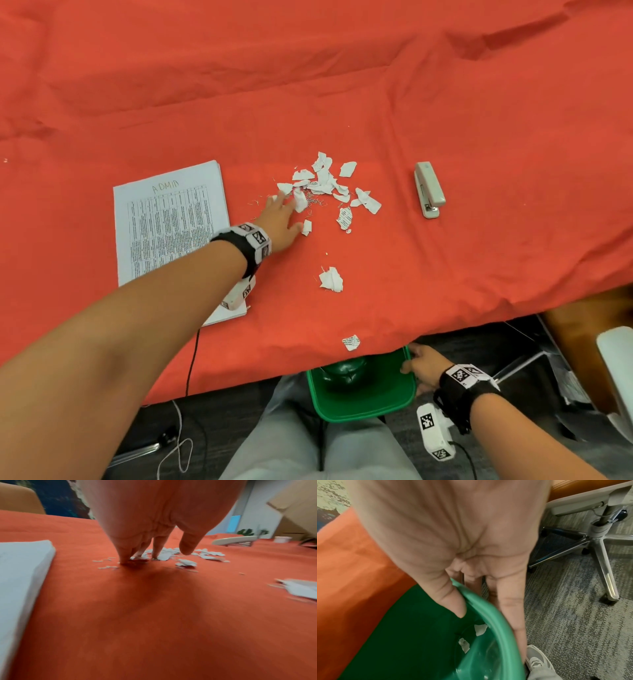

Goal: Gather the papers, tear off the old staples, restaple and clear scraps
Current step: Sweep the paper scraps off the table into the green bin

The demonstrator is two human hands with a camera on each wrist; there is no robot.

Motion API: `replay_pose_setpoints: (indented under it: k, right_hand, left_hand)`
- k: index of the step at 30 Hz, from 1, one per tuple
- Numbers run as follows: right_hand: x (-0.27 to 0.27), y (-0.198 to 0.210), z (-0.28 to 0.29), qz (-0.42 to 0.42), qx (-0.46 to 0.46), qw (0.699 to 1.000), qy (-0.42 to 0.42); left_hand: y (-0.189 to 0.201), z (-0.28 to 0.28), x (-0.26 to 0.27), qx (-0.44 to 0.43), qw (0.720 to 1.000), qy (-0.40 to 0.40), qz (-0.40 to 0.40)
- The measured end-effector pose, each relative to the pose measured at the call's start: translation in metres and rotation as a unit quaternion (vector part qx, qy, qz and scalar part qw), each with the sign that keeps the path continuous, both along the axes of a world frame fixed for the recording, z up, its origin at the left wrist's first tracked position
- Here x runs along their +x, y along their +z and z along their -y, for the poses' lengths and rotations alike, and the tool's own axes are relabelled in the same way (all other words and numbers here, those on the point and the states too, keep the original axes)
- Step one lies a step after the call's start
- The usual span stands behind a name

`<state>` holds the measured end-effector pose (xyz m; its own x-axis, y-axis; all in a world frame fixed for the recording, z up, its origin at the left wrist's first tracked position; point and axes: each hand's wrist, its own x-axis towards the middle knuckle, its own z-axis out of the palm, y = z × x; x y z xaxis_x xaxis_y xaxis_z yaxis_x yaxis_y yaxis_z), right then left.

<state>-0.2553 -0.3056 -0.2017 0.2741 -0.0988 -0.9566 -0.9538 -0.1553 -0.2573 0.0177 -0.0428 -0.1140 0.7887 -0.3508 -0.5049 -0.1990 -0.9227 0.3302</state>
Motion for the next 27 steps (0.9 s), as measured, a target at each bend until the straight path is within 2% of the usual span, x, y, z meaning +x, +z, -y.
replay_pose_setpoints:
  k: [6, 10, 12, 14, 16, 19, 21, 24, 27]
  right_hand:
    - [0.006, -0.008, 0.003, -0.01, 0.012, 1.0, -0.025]
    - [0.009, -0.022, 0.006, -0.004, 0.009, 1.0, -0.01]
    - [0.012, -0.025, 0.005, 0.003, -0.001, 1.0, 0.006]
    - [0.016, -0.02, 0.003, 0.01, -0.015, 1.0, 0.024]
    - [0.018, -0.016, 0.002, 0.013, -0.026, 0.999, 0.035]
    - [0.018, -0.018, 0.004, 0.002, -0.021, 1.0, 0.008]
    - [0.017, -0.019, 0.005, -0.007, -0.016, 1.0, -0.013]
    - [0.016, -0.02, 0.004, -0.012, -0.014, 0.999, -0.034]
    - [0.015, -0.023, 0.005, -0.014, -0.012, 0.999, -0.046]
  left_hand:
    - [-0.002, 0.007, -0.083, -0.025, 0.992, -0.123, -0.028]
    - [0.005, 0.012, -0.125, -0.062, 0.98, -0.178, -0.07]
    - [0.011, 0.013, -0.131, -0.099, 0.975, -0.176, -0.088]
    - [0.019, 0.016, -0.119, -0.134, 0.978, -0.146, -0.071]
    - [0.026, 0.021, -0.089, -0.142, 0.984, -0.105, -0.018]
    - [0.027, 0.029, -0.026, -0.11, 0.992, -0.047, 0.049]
    - [0.021, 0.03, 0.011, -0.065, 0.995, -0.025, 0.066]
    - [0.002, 0.027, 0.04, -0.024, 0.998, -0.02, 0.062]
    - [-0.01, 0.028, 0.026, -0.017, 0.996, -0.065, 0.053]
